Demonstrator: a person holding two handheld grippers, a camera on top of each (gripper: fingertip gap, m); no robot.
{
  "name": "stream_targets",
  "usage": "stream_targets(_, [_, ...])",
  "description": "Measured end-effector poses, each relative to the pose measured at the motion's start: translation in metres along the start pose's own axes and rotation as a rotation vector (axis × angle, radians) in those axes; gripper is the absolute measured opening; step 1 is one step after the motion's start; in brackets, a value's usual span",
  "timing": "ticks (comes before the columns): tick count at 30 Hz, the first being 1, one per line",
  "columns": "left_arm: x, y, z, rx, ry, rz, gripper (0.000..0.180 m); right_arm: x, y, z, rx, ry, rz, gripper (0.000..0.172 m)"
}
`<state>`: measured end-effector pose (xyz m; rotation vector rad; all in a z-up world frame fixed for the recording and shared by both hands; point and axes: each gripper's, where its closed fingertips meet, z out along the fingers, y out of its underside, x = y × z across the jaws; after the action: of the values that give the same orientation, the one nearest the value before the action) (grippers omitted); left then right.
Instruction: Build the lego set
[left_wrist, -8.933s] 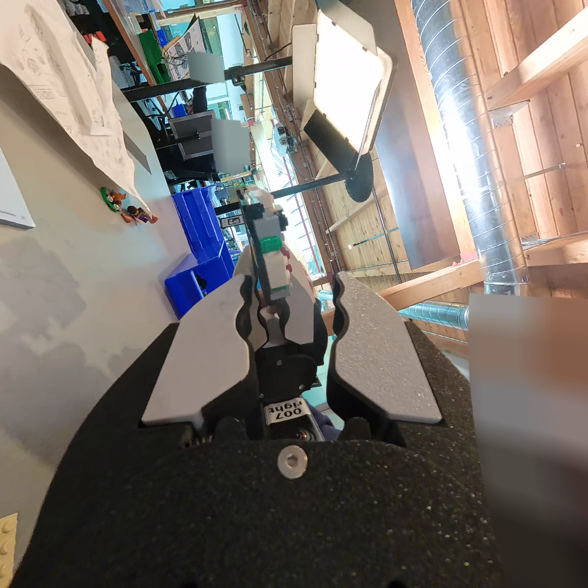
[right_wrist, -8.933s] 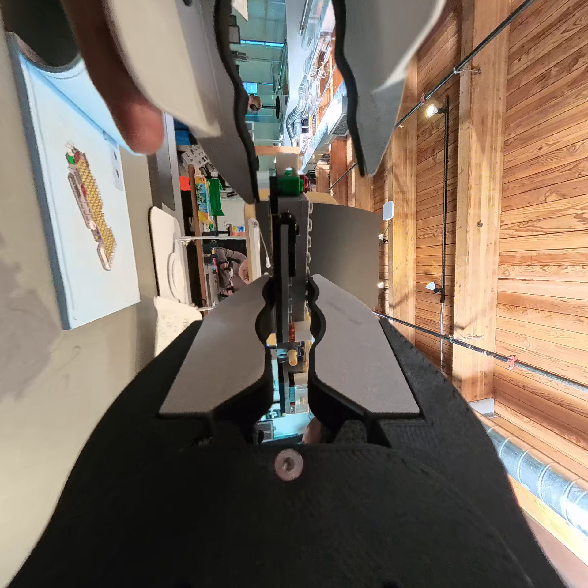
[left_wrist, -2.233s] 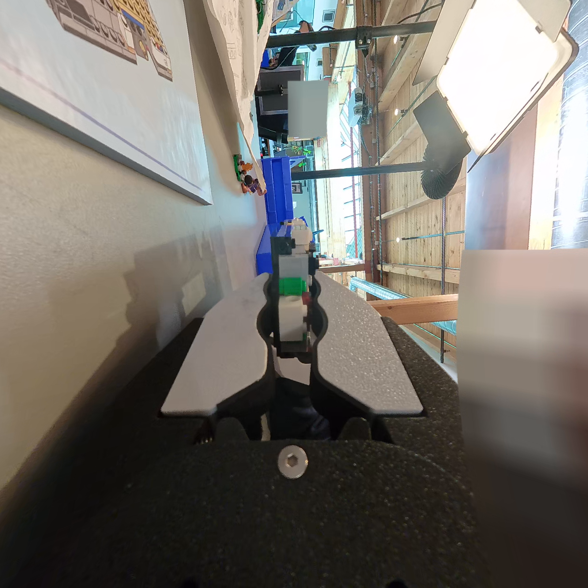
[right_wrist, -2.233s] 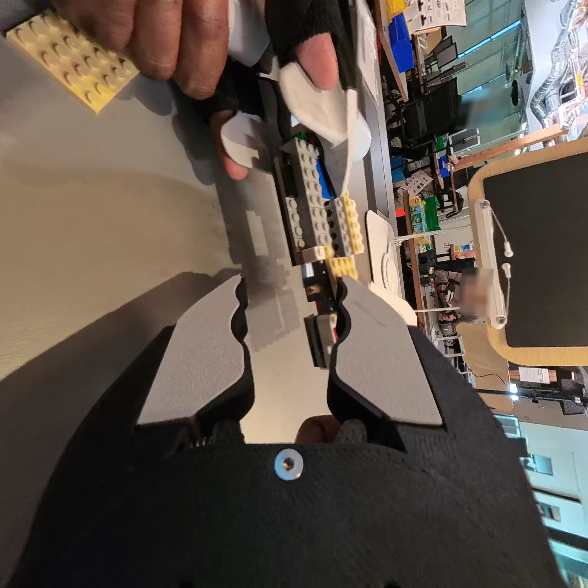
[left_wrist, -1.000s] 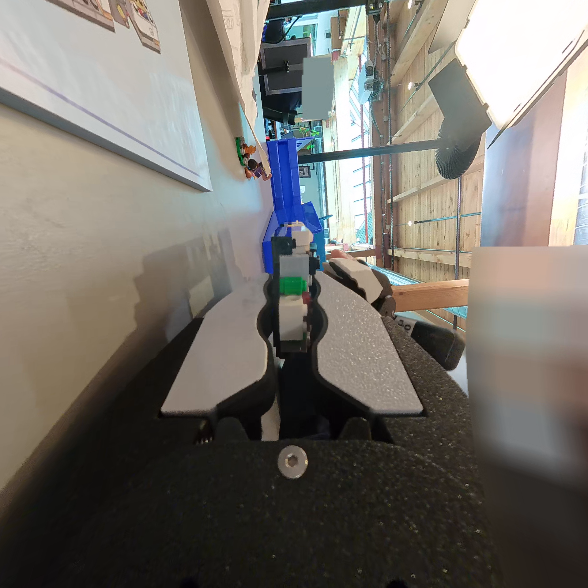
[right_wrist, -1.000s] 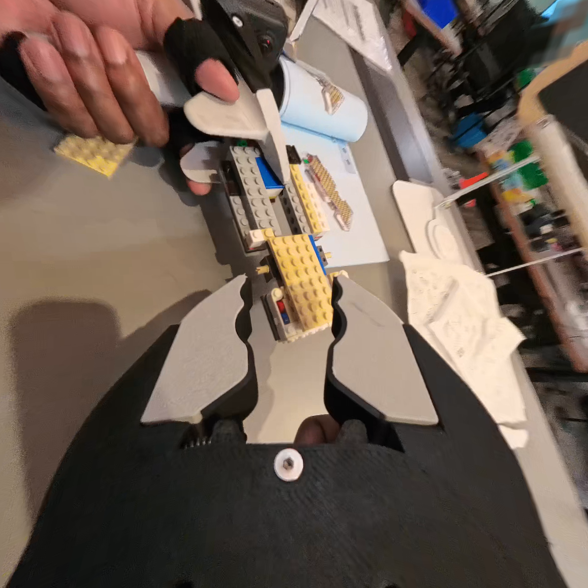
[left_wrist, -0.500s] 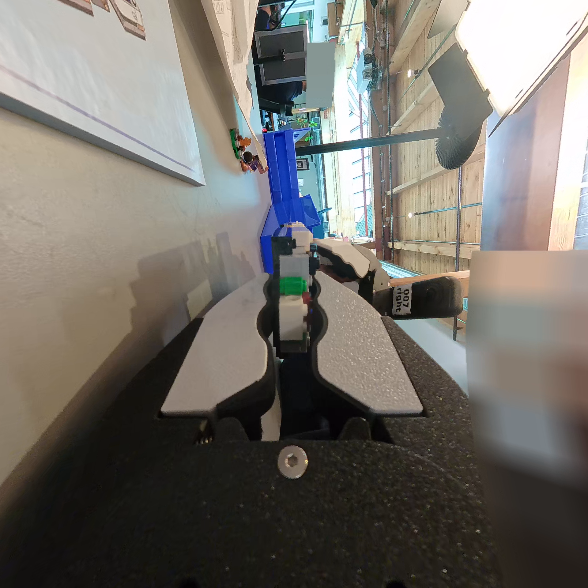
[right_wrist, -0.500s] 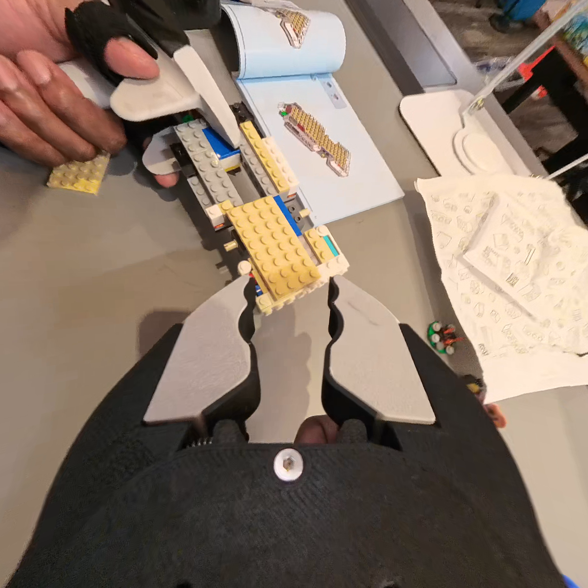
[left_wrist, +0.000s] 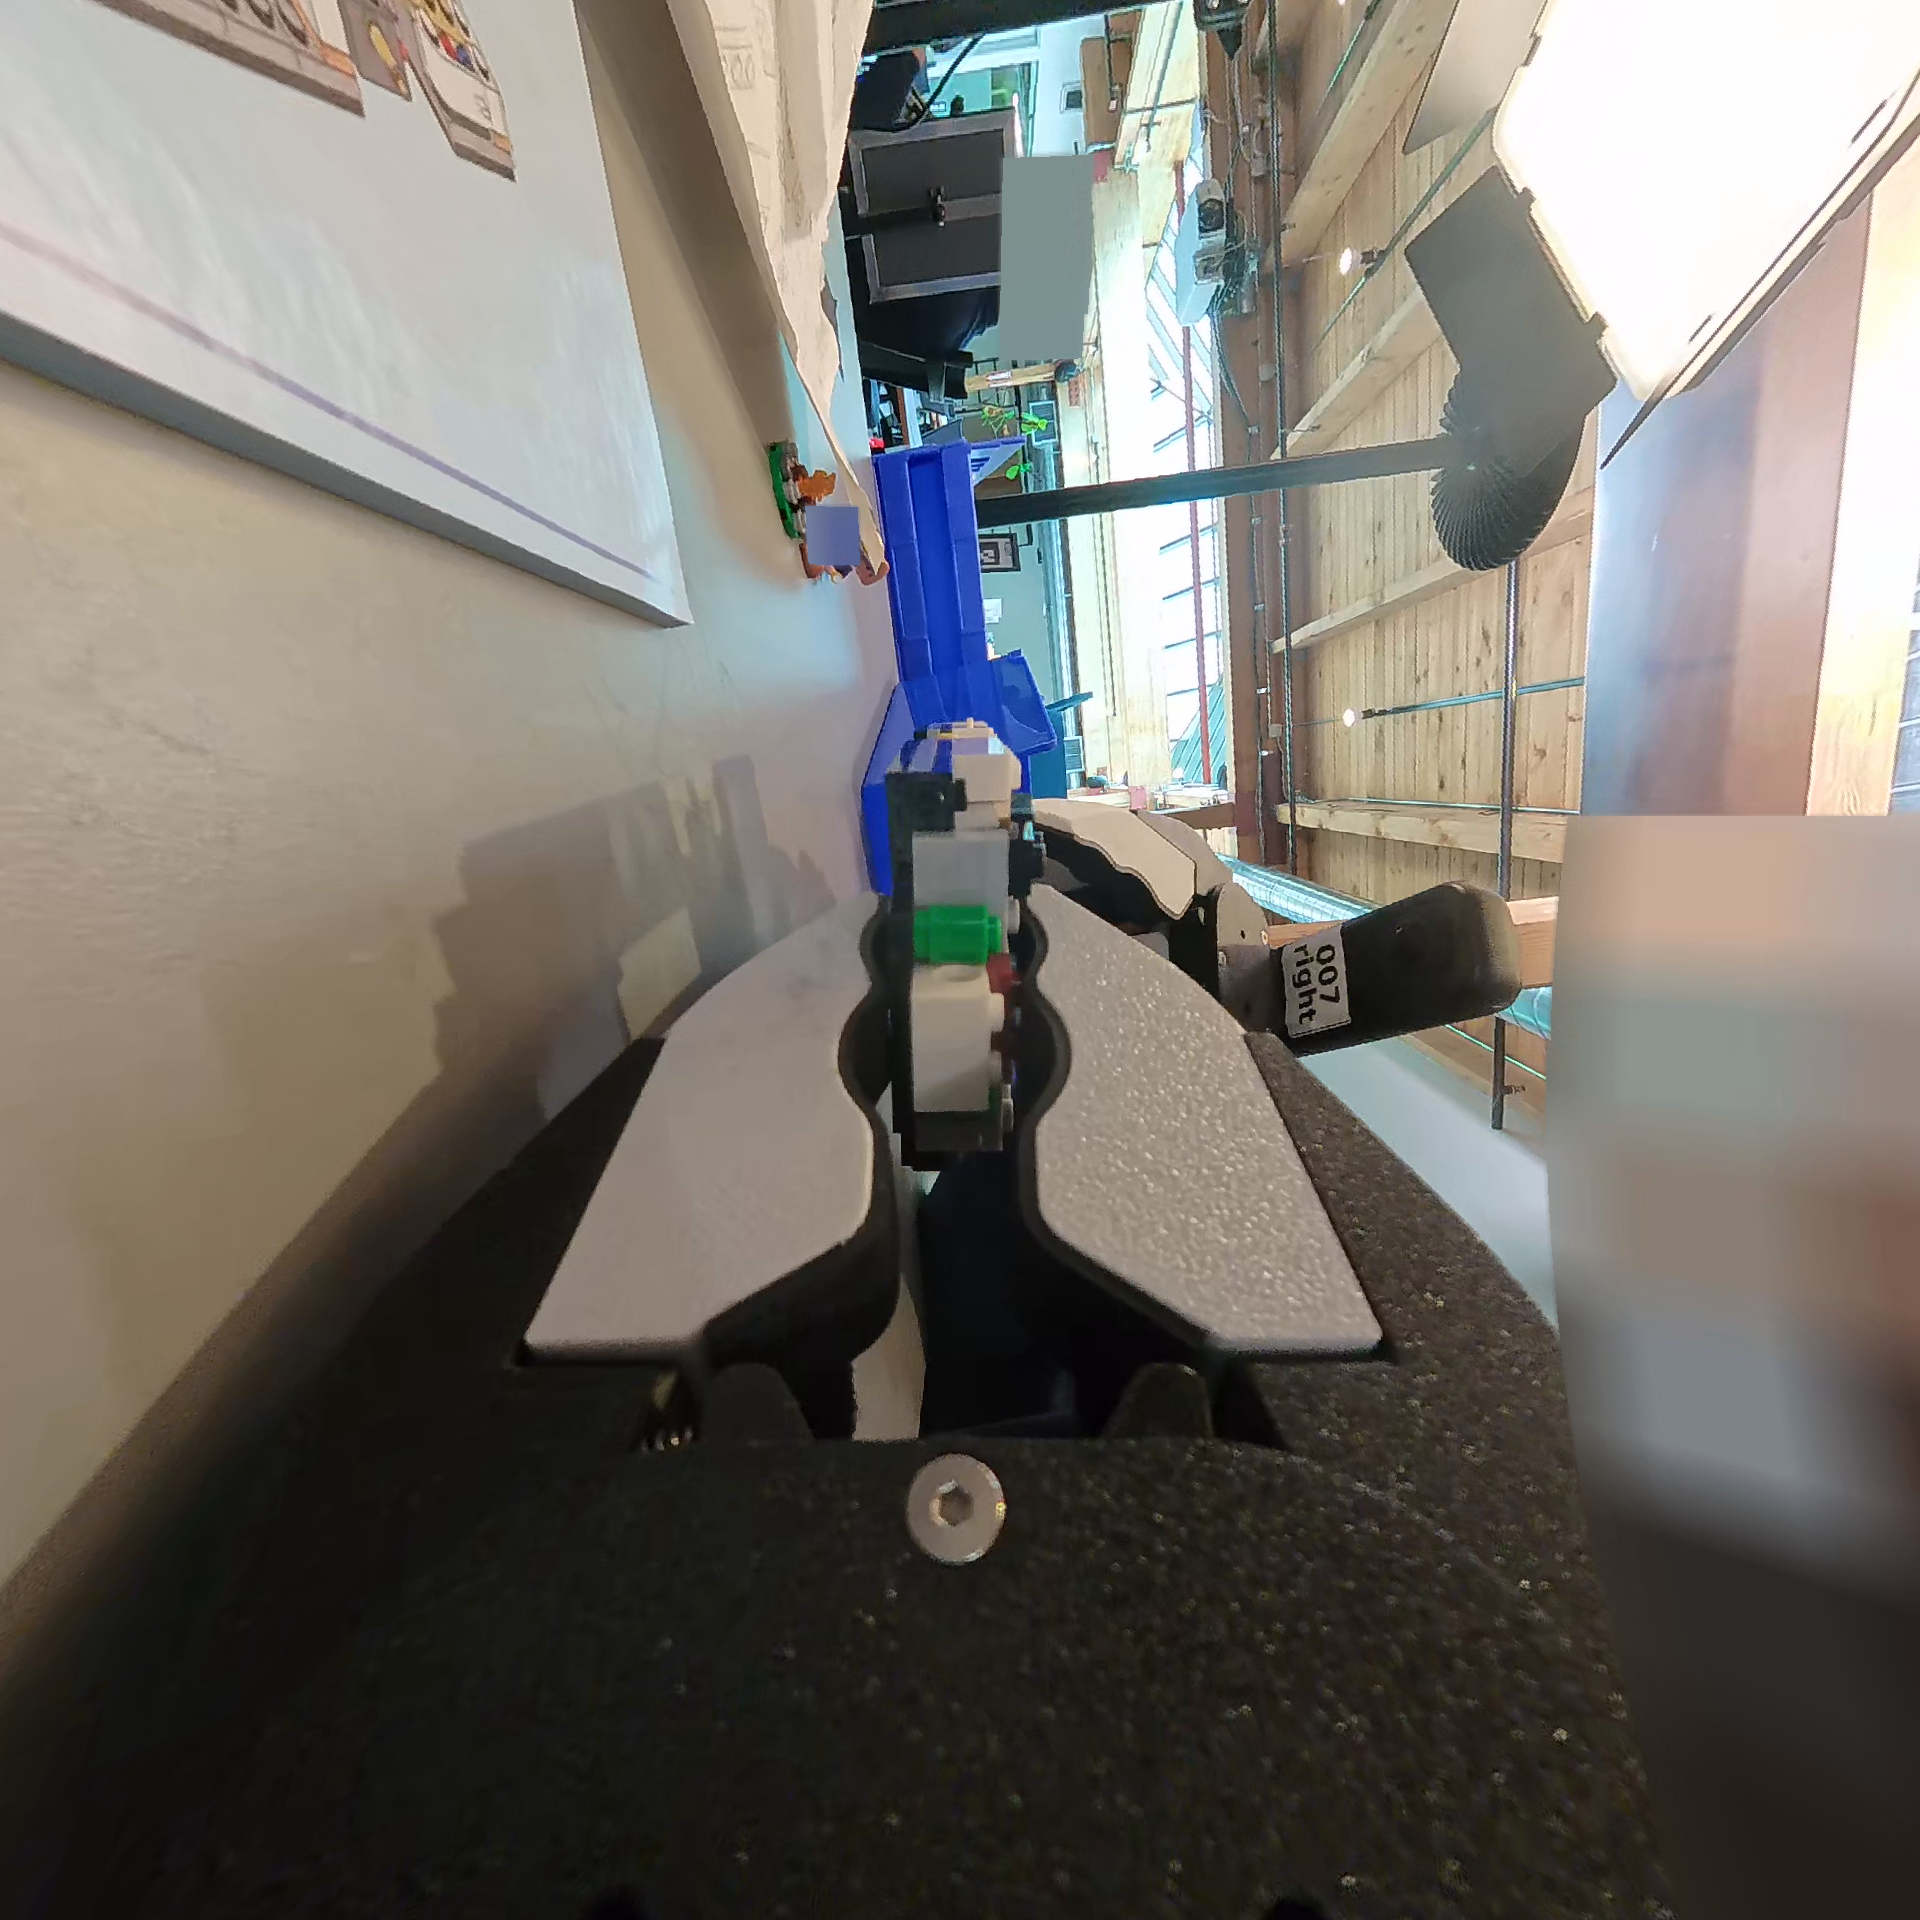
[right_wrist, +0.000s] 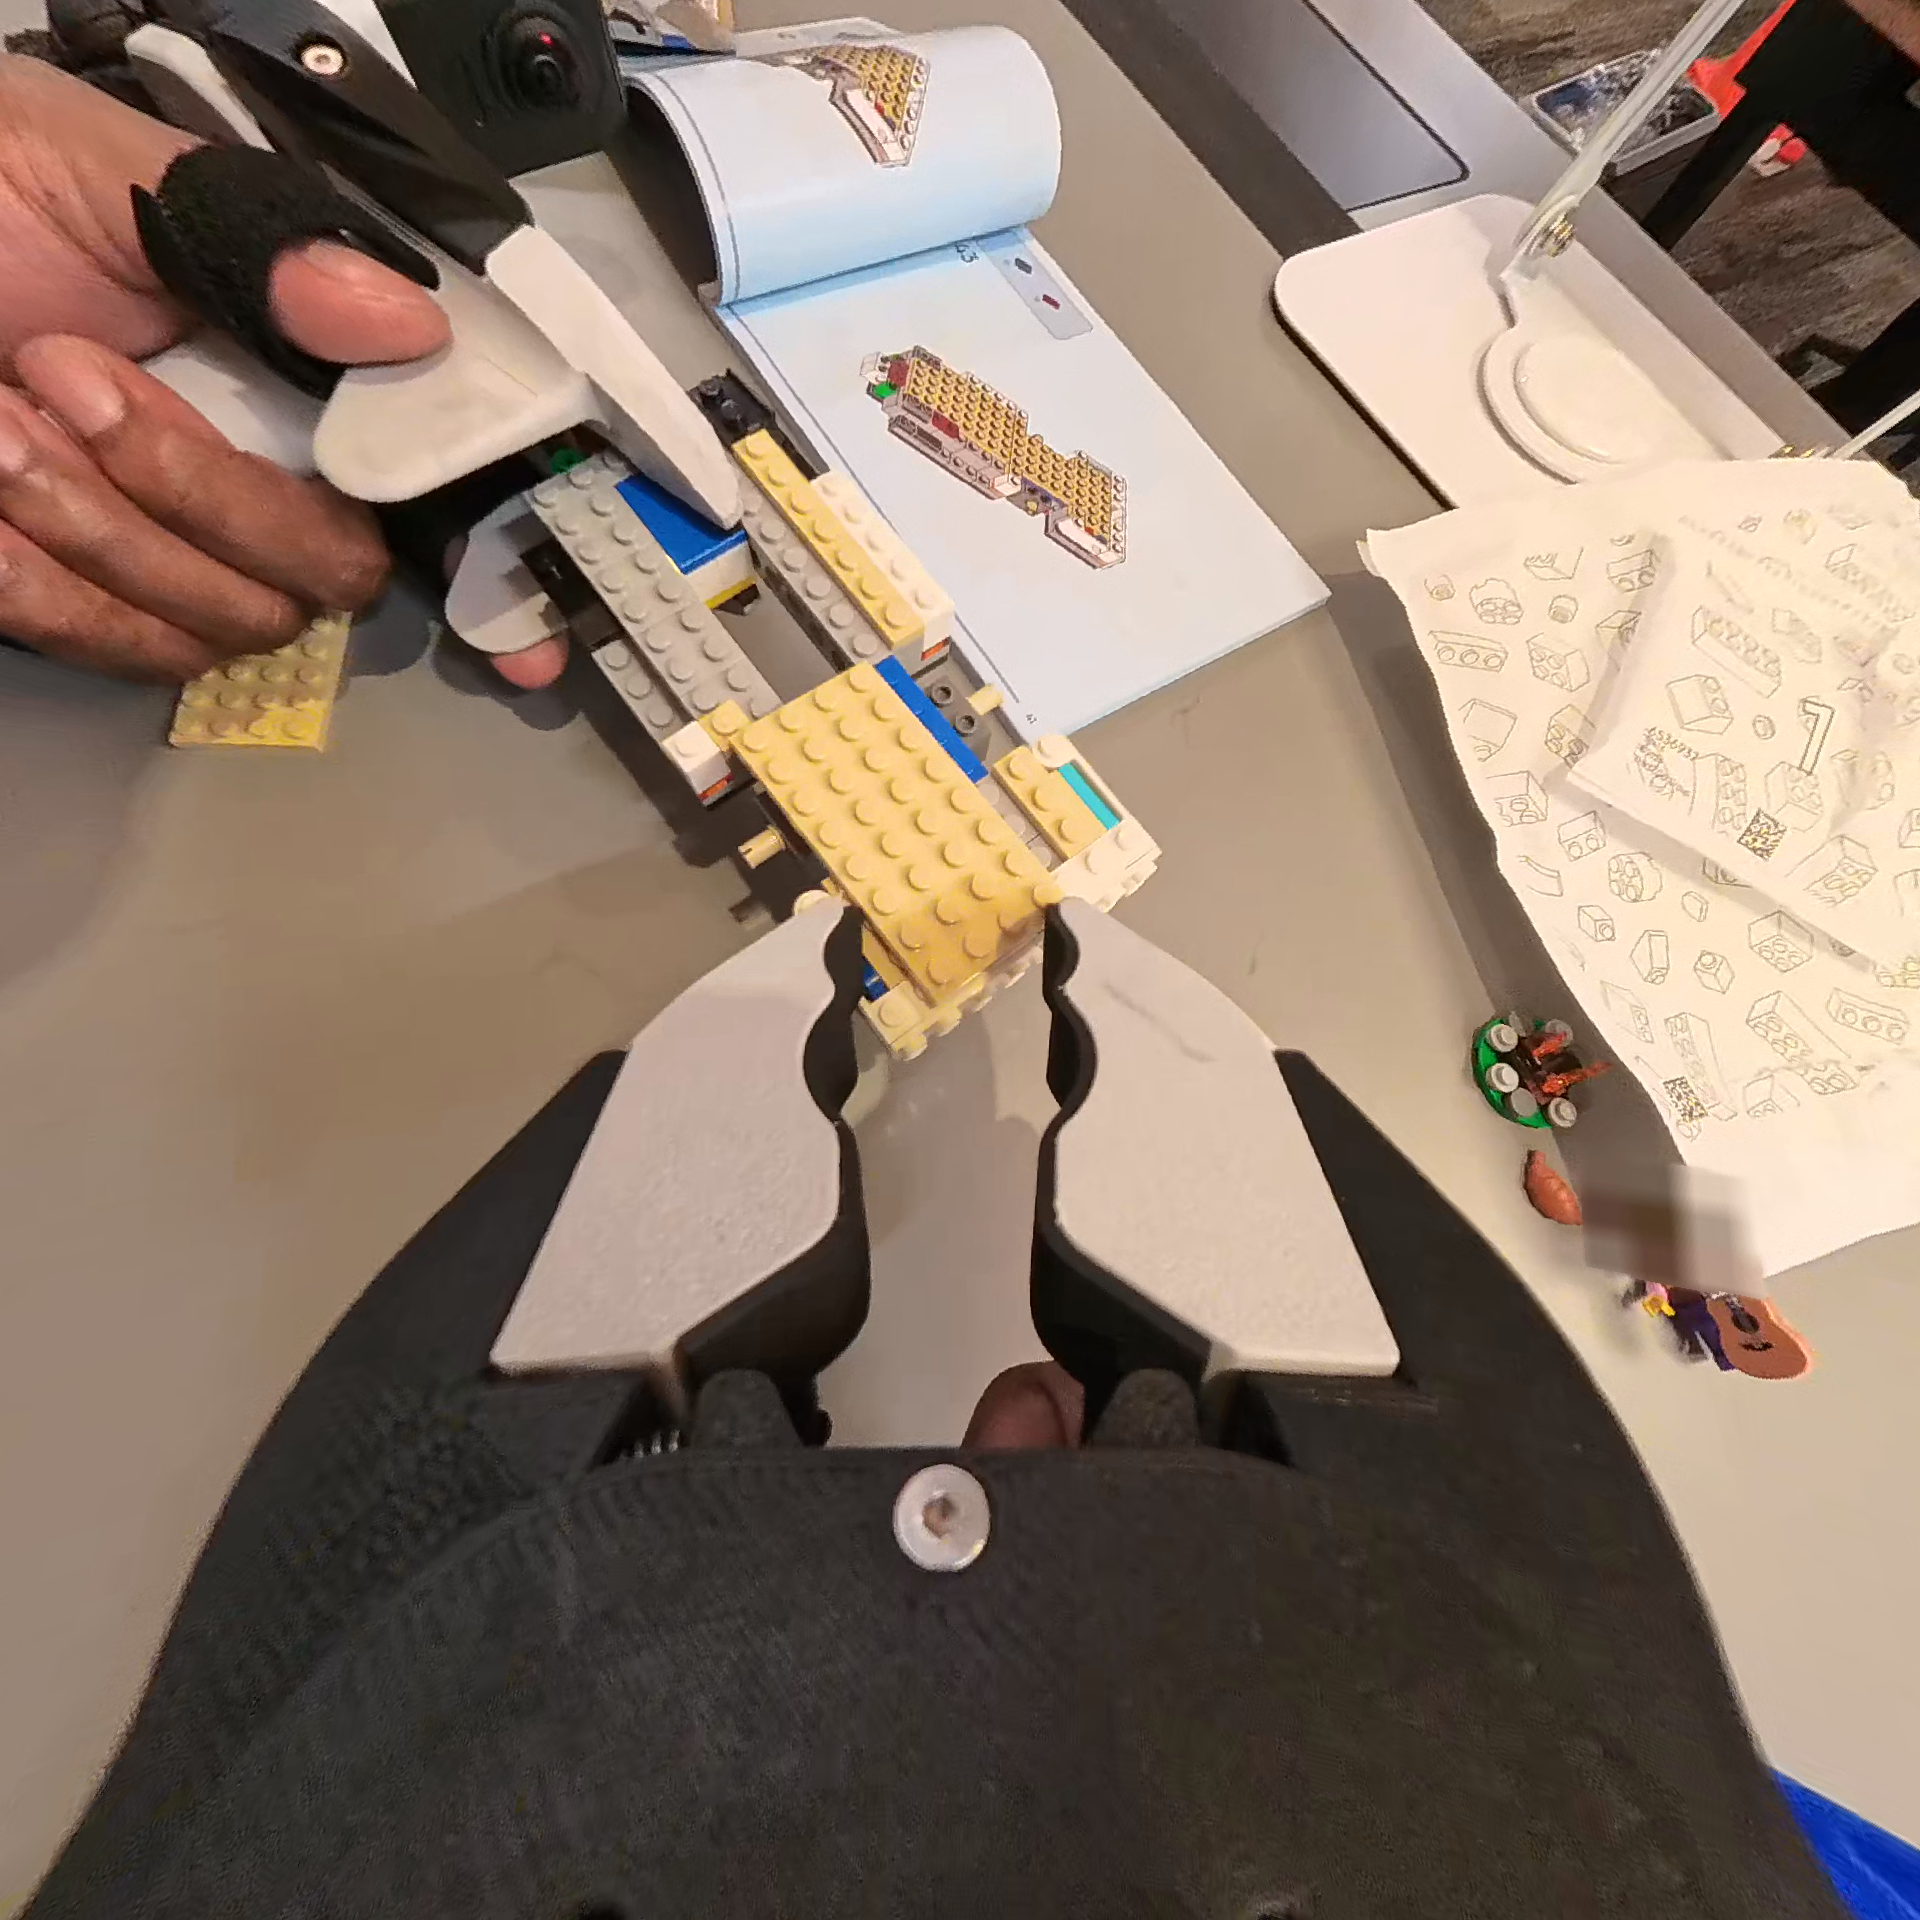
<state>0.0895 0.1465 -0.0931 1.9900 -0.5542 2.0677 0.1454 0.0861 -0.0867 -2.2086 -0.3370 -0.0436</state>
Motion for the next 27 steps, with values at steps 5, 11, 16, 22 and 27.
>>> stream_targets(5, [-0.0004,-0.0009,-0.0005,0.004,-0.003,0.000,0.019,0.0004,-0.0067,-0.0016,0.051,-0.008,0.029,0.029])
stream_targets(11, [-0.0010,-0.0009,-0.0003,0.004,-0.007,0.000,0.019,-0.0023,-0.0033,0.0033,0.034,-0.001,0.012,0.029])
stream_targets(16, [-0.0006,0.0016,0.0009,-0.008,-0.005,0.002,0.019,-0.0025,-0.0059,0.0063,0.051,0.026,0.005,0.027])
stream_targets(22, [-0.0014,0.0004,0.0002,-0.001,-0.007,-0.004,0.019,-0.0042,-0.0051,0.0057,0.040,0.028,-0.021,0.027])
stream_targets(27, [-0.0021,-0.0015,-0.0007,0.011,-0.010,-0.010,0.019,-0.0079,-0.0098,0.0051,0.059,0.027,-0.026,0.028])
